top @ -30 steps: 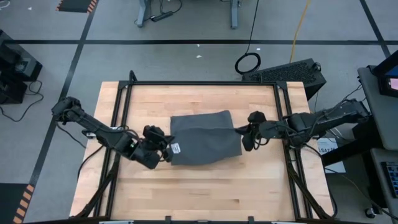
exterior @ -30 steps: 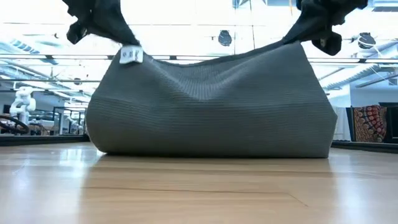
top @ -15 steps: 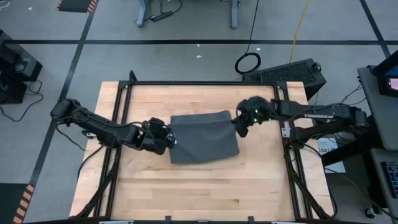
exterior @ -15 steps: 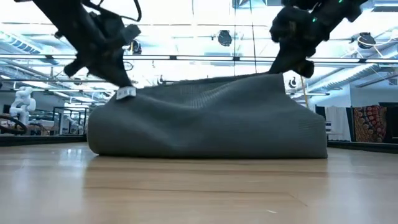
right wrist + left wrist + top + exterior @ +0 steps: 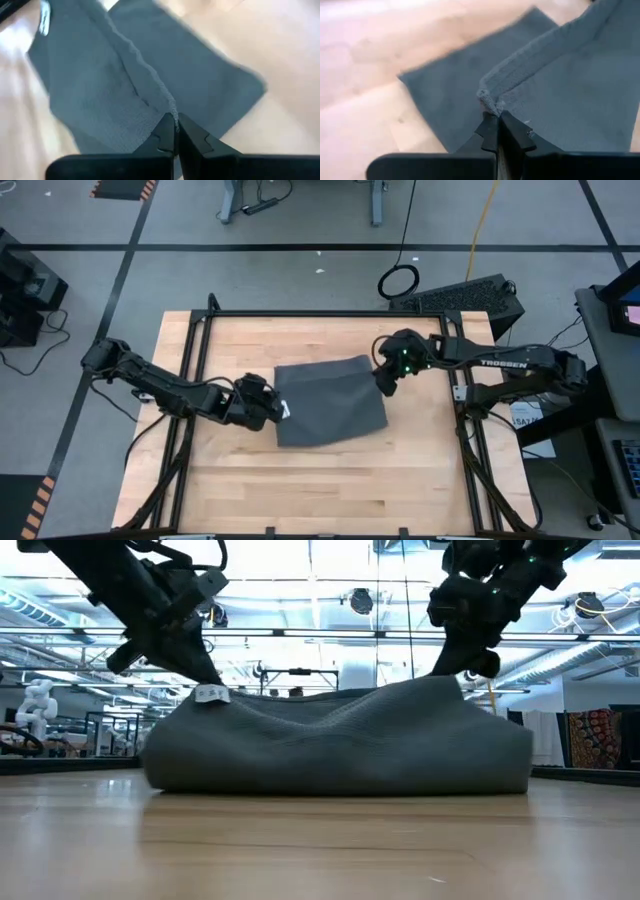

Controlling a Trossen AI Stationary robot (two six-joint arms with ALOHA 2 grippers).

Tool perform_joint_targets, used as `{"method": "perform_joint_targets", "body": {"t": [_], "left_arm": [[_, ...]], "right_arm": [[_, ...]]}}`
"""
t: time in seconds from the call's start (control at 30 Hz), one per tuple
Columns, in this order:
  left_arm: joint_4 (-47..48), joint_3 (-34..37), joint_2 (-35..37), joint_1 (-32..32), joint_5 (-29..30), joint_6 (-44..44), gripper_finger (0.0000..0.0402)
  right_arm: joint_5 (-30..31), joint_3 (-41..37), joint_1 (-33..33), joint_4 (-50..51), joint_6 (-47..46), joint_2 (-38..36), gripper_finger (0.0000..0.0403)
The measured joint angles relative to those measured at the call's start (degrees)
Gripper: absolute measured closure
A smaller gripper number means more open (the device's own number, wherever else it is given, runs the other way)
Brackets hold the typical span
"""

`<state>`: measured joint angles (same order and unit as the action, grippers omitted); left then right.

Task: Roll towel
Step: Fold the gray towel on the center of table

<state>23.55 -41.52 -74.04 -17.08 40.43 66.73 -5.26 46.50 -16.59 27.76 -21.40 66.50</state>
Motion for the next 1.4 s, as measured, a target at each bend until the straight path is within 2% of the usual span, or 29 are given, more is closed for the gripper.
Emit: {"method": "perform_joint_targets", "body": {"t": [0.13, 0.27, 0.4, 0.57, 0.67, 0.83, 0.9, 1.0, 1.13, 1.27, 1.33, 1.4], "left_arm": [[0.1, 0.0, 0.0, 2.9, 1.8, -0.3, 0.0394], [-0.3, 0.0, 0.0, 4.9, -1.3, -2.5, 0.0394], [-1.9, -0.8, 0.9, 3.2, -6.4, -2.2, 0.0394], [-9.9, -3.9, 3.6, -3.6, -11.9, -4.7, 0.0394], [-13.5, -5.1, 4.9, -8.4, -14.8, -4.9, 0.0394], [-17.8, -5.6, 4.7, -16.0, -17.7, 0.4, 0.0394], [-18.5, -5.6, 4.4, -18.0, -17.0, 1.9, 0.0394], [-17.3, -5.6, 4.4, -19.5, -12.5, 2.4, 0.0394], [-10.4, -5.6, 4.4, -18.7, -7.2, 2.4, 0.0394], [-4.0, -4.4, 4.4, -14.9, -4.2, 2.4, 0.0394], [-4.1, -4.0, 4.5, -12.9, -4.8, 2.3, 0.0394], [-8.8, -4.0, 4.9, -11.7, -8.1, 0.5, 0.0394]], "right_arm": [[0.8, 0.0, -3.7, -1.3, 3.1, 0.0, 0.0402], [-1.4, 0.0, -5.2, 0.1, 4.1, 0.6, 0.0402], [-13.3, 0.0, -4.7, 3.4, 2.0, 0.0, 0.0402], [-29.6, 0.0, -0.7, 6.8, -5.1, -4.3, 0.0402], [-34.6, 0.0, 2.6, 8.6, -9.2, -8.0, 0.0402], [-39.8, 0.0, 8.9, 10.7, -16.2, -13.6, 0.0402], [-39.4, 0.0, 11.4, 10.6, -18.3, -15.2, 0.0402], [-34.0, 0.0, 13.7, 10.5, -19.3, -16.5, 0.0403], [-23.0, 0.0, 13.9, 10.5, -17.3, -16.2, 0.0403], [-10.9, 0.0, 11.7, 9.9, -11.4, -14.7, 0.0403], [-9.9, 0.0, 9.9, 9.1, -10.3, -14.1, 0.0403], [-13.8, 0.0, 8.7, 8.2, -11.1, -13.9, 0.0403]]}}
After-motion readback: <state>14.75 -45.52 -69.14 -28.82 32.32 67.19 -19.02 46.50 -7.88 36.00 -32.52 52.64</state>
